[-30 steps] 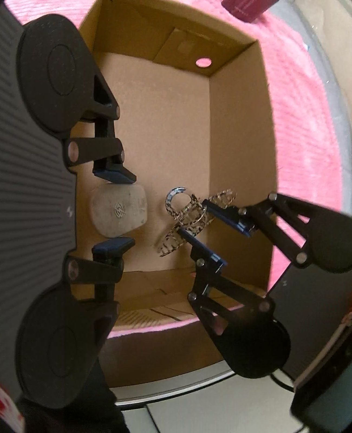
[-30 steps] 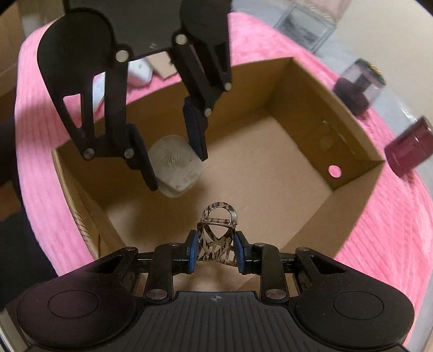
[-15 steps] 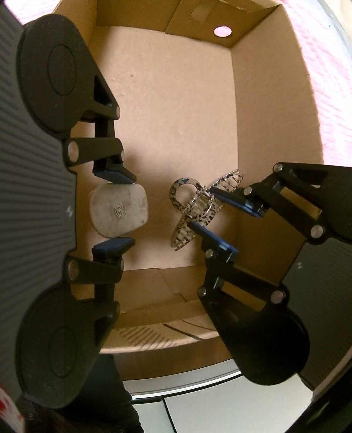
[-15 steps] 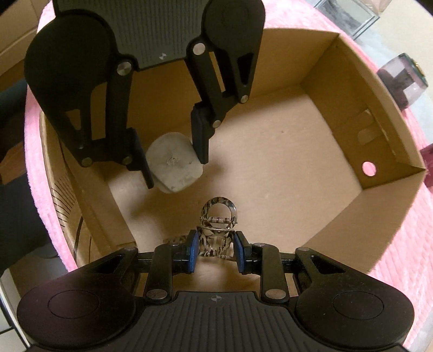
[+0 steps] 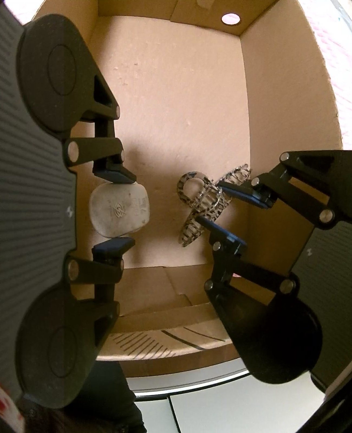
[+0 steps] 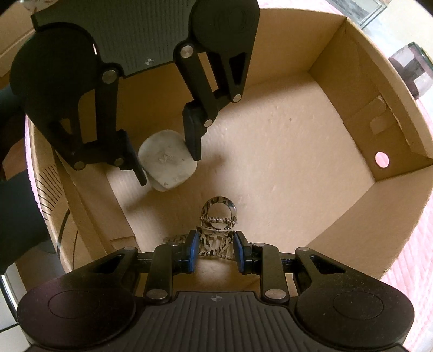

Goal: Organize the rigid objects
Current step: 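Open both tools to drop the clip and plug into the box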

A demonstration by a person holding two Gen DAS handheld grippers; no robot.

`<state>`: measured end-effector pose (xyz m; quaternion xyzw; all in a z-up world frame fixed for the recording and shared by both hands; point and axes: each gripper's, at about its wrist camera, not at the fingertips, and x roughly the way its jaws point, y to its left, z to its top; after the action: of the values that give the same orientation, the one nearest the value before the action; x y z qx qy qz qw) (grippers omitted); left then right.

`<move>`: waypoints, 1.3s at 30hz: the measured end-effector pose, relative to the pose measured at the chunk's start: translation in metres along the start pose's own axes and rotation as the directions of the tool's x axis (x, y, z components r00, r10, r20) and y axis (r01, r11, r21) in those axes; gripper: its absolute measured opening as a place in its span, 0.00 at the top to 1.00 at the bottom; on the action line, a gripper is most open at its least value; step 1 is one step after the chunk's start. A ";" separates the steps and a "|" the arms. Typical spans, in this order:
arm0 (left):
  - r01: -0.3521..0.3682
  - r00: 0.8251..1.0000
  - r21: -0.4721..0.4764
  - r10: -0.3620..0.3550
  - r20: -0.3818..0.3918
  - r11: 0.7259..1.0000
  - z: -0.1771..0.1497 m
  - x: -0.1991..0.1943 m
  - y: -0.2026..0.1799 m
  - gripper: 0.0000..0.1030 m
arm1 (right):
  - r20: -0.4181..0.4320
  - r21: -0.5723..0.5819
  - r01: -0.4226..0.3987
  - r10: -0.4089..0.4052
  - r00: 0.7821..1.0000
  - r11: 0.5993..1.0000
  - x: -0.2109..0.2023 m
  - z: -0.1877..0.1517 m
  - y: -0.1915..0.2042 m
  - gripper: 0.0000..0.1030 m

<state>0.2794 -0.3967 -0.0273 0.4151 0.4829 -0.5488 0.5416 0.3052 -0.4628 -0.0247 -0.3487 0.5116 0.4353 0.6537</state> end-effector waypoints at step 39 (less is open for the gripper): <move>-0.119 0.777 -0.390 0.331 0.536 0.913 -0.116 -0.189 -0.039 0.48 | 0.573 0.540 0.093 -0.446 0.688 0.837 -0.186 -0.007 0.101 0.56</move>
<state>0.2461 -0.2483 0.1385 0.1807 0.3218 -0.4905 0.7894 0.1911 -0.4704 0.1535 -0.0699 0.2672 0.2898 0.9164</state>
